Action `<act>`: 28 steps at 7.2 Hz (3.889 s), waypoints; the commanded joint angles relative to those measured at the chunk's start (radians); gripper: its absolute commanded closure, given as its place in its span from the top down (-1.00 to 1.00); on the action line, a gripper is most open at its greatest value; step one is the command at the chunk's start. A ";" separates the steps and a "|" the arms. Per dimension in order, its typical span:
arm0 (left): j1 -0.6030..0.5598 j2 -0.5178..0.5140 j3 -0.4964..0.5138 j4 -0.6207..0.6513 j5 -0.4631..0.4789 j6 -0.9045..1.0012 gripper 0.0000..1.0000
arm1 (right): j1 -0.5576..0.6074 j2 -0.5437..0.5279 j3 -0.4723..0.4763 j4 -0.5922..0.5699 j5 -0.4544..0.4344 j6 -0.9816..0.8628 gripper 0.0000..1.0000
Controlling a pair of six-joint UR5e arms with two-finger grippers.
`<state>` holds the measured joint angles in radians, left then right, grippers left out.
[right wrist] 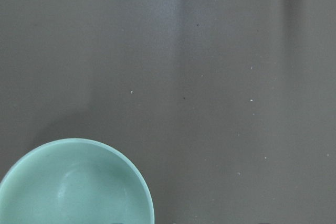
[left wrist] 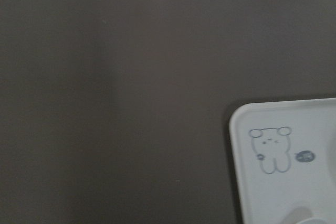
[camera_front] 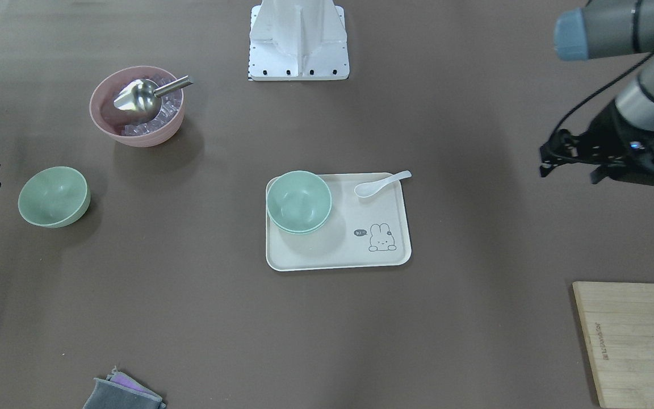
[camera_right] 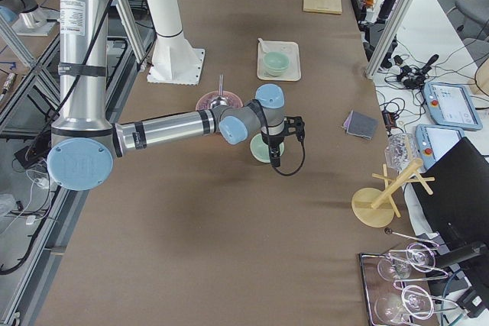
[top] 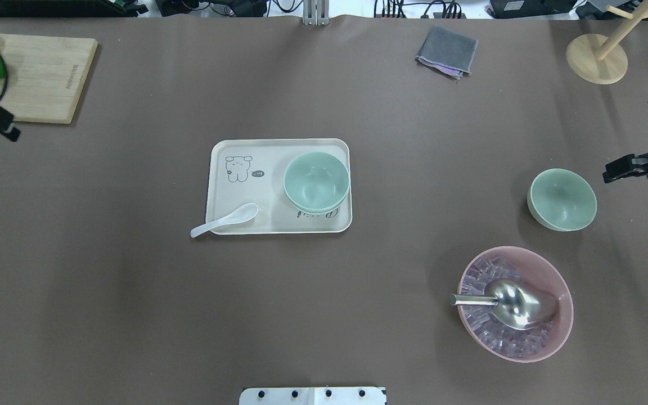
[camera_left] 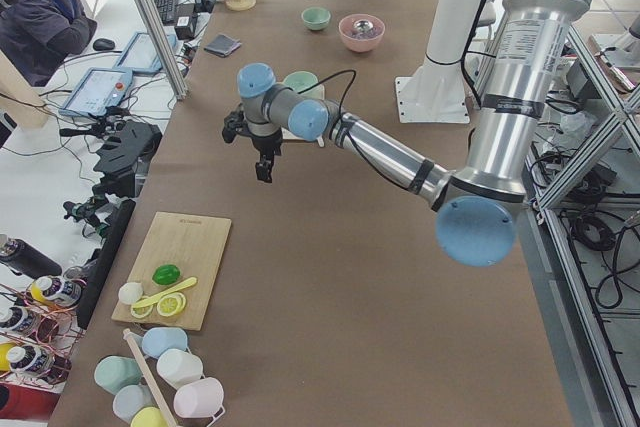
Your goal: Stack green bowls together
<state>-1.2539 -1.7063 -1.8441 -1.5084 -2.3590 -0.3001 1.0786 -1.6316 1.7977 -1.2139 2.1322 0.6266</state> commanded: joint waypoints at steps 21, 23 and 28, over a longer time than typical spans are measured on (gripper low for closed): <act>-0.102 0.155 0.016 -0.124 -0.025 0.131 0.97 | -0.316 0.617 -0.024 -0.266 -0.071 0.666 -1.00; -0.102 0.159 0.016 -0.124 -0.025 0.131 0.97 | -0.373 0.702 -0.035 -0.321 -0.098 0.740 -1.00; -0.104 0.226 0.013 -0.231 -0.025 0.130 0.97 | -0.465 0.823 -0.162 -0.411 -0.195 0.742 -1.00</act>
<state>-1.3575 -1.5092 -1.8336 -1.6859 -2.3838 -0.1691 0.6181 -0.8263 1.6716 -1.6260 1.9409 1.3681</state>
